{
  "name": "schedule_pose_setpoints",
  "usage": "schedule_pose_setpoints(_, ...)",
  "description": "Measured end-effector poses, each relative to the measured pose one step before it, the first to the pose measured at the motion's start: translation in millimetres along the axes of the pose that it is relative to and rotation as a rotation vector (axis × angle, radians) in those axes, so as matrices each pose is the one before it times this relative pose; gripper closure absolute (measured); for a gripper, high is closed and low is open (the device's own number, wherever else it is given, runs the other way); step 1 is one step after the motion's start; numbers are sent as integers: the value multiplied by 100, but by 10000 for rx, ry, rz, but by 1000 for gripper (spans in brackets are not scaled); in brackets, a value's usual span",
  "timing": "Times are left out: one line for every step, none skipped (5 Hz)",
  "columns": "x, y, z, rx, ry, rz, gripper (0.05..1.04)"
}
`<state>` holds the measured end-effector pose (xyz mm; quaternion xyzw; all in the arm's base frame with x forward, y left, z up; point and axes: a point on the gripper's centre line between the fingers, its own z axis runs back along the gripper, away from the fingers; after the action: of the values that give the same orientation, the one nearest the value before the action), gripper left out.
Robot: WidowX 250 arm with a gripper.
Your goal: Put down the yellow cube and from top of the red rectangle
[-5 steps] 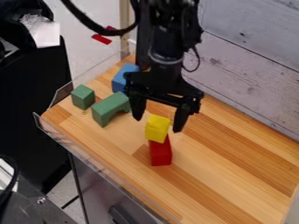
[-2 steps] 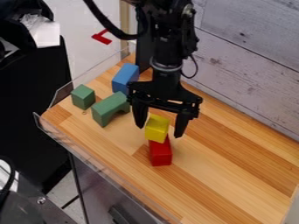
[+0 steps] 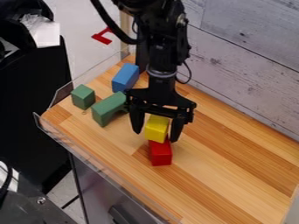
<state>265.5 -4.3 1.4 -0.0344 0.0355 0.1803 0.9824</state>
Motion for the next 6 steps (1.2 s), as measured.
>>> schedule_pose_setpoints(-466, 185, -297, -256, -262, 171, 414)
schedule_pose_setpoints(-204, -78, 856, -233, -542, -49, 476)
schedule_pose_setpoints(55, -174, 1044, 16, -384, -132, 476)
schedule_pose_setpoints(148, -938, 1749, 467, -414, -196, 476)
schedule_pose_setpoints(1164, -2800, 1144, 168, -549, -1378, 476)
schedule_pose_setpoints(115, -2826, -1057, -170, 305, -1139, 476)
